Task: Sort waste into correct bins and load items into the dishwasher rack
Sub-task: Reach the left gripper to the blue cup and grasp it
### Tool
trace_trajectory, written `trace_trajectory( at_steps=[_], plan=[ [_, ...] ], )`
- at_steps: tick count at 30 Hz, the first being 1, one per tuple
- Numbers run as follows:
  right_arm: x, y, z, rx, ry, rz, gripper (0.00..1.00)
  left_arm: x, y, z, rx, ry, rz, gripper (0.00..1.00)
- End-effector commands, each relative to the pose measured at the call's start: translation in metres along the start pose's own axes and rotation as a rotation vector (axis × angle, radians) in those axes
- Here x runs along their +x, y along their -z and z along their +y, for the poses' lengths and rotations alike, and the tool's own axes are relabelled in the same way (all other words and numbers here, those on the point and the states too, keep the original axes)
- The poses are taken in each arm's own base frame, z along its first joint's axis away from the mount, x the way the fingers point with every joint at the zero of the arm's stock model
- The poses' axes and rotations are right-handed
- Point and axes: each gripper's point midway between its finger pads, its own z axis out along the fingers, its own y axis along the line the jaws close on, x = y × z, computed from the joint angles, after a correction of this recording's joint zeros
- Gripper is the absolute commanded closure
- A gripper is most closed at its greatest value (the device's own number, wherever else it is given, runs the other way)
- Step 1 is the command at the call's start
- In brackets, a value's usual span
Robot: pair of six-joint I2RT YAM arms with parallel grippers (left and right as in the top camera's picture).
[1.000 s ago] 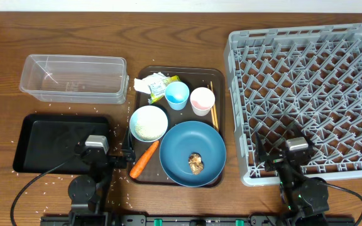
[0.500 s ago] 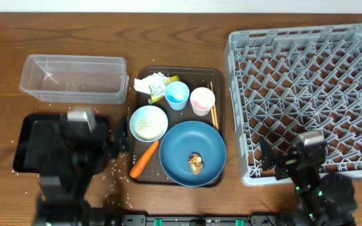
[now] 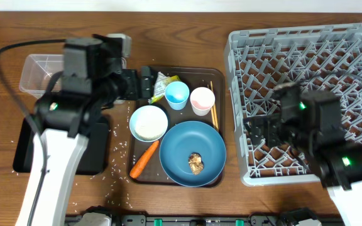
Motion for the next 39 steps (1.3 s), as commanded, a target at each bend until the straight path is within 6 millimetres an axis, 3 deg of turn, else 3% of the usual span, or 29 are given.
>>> trace_trajectory(
  at_steps=[1,7,8,9,14,21,25,27,31,32,39],
  plan=[
    [-0.002,-0.008,0.004,-0.039,-0.074,0.039,0.01,0.004,-0.017,-0.013,0.077,0.014,0.057,0.02],
    [0.0,-0.009,-0.055,0.215,-0.412,0.021,0.01,0.021,-0.065,0.01,-0.017,0.034,0.173,0.01],
    [0.0,-0.008,-0.059,0.223,-0.436,0.015,0.01,0.025,-0.073,0.011,-0.021,0.033,0.191,0.03],
    [0.0,-0.006,-0.065,0.234,-0.467,0.008,0.01,0.028,-0.082,0.012,-0.027,0.031,0.212,0.16],
    [0.004,-0.002,-0.078,0.263,-0.544,0.01,0.01,0.054,-0.124,0.026,-0.139,-0.003,0.313,0.31],
    [0.01,-0.002,-0.076,0.257,-0.552,0.033,0.01,0.086,-0.17,0.036,-0.254,-0.078,0.408,0.39],
    [0.013,-0.002,-0.076,0.259,-0.555,0.047,0.01,0.095,-0.185,0.046,-0.313,-0.103,0.428,0.42],
    [0.014,-0.002,-0.076,0.26,-0.555,0.05,0.01,0.098,-0.193,0.048,-0.314,-0.103,0.433,0.49],
    [0.014,-0.002,-0.076,0.26,-0.555,0.051,0.01,0.1,-0.201,0.051,-0.316,-0.095,0.435,0.88],
    [0.014,-0.002,-0.076,0.261,-0.556,0.052,0.01,0.1,-0.201,0.05,-0.316,-0.093,0.431,0.94],
    [0.019,-0.001,-0.075,0.265,-0.559,0.07,0.01,0.087,-0.189,0.043,-0.305,-0.075,0.386,0.94]
  ],
)
